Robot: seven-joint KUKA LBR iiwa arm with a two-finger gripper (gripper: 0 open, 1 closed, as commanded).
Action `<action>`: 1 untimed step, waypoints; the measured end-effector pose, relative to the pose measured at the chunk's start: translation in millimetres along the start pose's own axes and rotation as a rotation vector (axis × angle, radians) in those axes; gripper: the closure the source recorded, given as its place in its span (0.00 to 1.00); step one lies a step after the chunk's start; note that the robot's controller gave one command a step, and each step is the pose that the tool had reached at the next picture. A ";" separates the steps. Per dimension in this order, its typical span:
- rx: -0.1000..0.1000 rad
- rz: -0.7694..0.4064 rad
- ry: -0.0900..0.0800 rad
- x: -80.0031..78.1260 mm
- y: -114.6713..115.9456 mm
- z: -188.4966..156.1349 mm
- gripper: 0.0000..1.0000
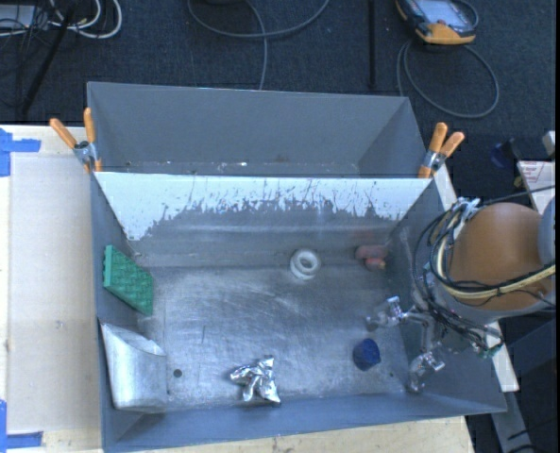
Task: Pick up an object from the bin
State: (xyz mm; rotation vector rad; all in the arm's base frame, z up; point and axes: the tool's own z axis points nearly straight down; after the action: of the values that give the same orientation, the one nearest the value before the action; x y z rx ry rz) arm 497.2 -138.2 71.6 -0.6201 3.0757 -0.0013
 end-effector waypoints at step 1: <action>0.006 -0.128 -0.010 2.6 39.9 -11.8 0.00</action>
Offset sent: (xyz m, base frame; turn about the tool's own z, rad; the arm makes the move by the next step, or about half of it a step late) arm -0.0226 0.0353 0.0094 -0.1281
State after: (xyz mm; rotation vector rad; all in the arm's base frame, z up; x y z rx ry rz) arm 479.3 -102.5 83.3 -0.8127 3.0186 -0.0081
